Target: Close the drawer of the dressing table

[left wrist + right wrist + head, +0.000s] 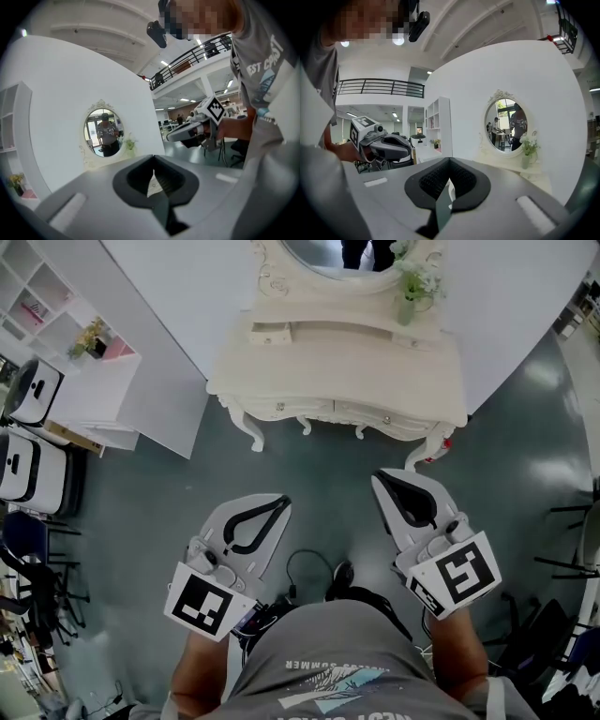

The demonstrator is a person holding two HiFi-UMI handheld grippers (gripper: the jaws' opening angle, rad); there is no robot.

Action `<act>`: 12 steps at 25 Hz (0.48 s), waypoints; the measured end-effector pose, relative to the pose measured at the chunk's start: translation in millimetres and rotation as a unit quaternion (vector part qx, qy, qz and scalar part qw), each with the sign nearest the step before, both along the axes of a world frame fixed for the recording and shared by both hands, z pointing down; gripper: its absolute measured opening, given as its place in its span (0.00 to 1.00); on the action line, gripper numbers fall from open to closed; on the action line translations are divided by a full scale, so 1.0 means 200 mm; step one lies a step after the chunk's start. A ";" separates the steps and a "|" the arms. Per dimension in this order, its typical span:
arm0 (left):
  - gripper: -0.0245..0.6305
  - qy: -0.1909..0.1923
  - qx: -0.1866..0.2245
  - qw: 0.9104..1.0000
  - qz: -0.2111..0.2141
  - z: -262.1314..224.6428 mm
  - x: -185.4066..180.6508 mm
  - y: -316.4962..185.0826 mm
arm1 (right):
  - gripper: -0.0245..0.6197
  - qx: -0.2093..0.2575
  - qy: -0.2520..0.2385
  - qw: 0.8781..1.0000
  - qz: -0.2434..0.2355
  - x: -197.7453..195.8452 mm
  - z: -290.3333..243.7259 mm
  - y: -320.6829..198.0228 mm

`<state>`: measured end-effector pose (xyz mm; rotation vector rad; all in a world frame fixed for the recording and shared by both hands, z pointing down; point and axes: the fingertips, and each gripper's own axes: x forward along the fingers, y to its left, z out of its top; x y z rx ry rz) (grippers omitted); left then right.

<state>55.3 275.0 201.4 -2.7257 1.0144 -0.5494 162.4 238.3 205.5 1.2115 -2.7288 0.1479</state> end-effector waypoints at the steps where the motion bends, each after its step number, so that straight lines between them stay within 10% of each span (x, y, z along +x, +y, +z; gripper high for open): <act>1: 0.04 -0.002 -0.001 1.000 -0.004 0.00 0.02 -0.02 | 0.04 0.000 -0.002 1.000 -0.001 0.02 0.00 -0.02; 12: 0.04 -0.004 -0.011 1.000 0.000 0.03 0.11 -0.18 | 0.04 -0.014 -0.005 1.000 0.013 0.12 0.07 -0.15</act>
